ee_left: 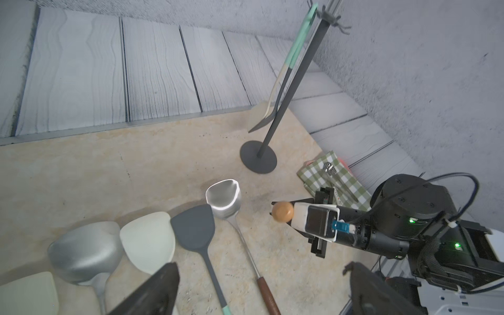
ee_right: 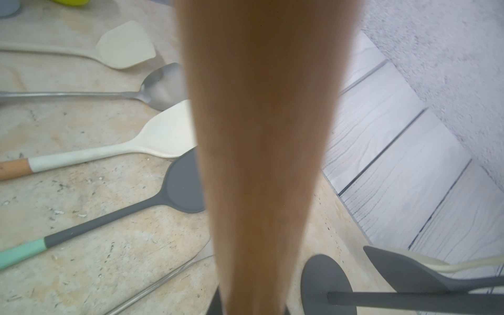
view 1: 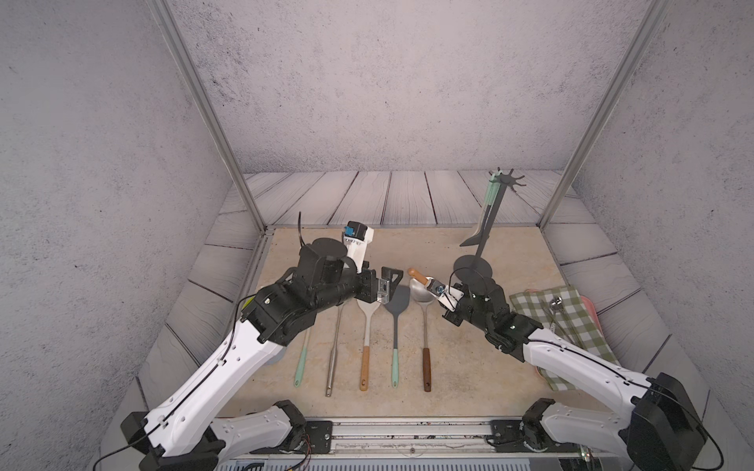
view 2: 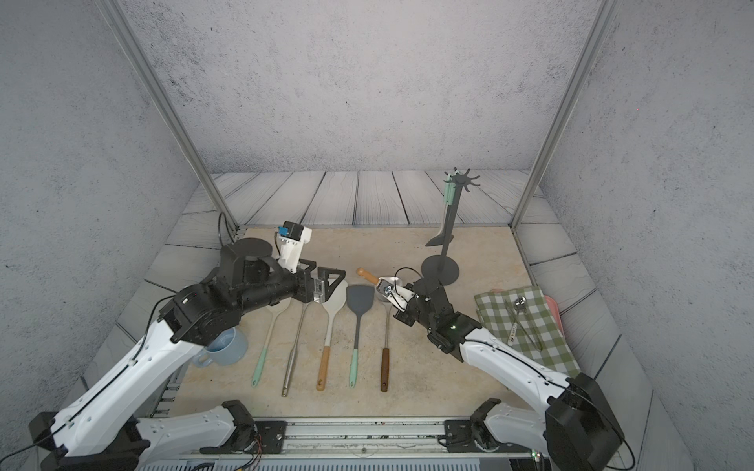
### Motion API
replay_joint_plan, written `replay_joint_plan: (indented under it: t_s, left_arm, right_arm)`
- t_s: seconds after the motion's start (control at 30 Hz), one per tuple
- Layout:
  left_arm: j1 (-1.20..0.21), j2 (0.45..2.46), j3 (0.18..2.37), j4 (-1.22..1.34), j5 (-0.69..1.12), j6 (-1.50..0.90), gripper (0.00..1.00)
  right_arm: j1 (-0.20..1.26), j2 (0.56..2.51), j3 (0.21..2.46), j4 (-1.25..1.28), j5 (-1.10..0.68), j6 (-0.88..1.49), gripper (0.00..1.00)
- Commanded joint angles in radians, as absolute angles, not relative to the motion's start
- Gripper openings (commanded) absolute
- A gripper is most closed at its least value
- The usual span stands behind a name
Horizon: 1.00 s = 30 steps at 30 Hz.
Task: Take the spatula off the kitchen utensil rack
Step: Place the spatula at the center of the board.
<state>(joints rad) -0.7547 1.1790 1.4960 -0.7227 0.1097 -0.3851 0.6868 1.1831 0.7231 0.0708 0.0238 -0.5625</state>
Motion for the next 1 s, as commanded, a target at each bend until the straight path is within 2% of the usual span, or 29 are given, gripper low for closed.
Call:
replay_joint_plan:
  t_s: [0.0,0.13,0.47,0.67,0.97]
  left_arm:
    - [-0.738,1.289,1.612,-1.022,0.195,-0.282,0.99]
    - [-0.72,1.419,1.696,-1.144,0.265,-0.222,0.98]
    - [-0.712,1.555,1.677,-1.152,0.359,-0.198,0.65]
    - [-0.712,1.587,1.663,-1.138,0.395,-0.192,0.4]
    - [-0.713,1.636,1.652,-1.129,0.457,-0.188,0.35]
  right_arm:
    - [0.741,1.208,0.726,0.111,0.121,-0.684,0.0]
    - [0.766,1.25,0.737,0.111,0.152,-0.734,0.0]
    - [0.785,1.235,0.697,0.179,0.165,-0.816,0.0]
    - [0.785,1.22,0.681,0.202,0.151,-0.818,0.0]
    - [0.796,1.201,0.666,0.241,0.14,-0.819,0.0]
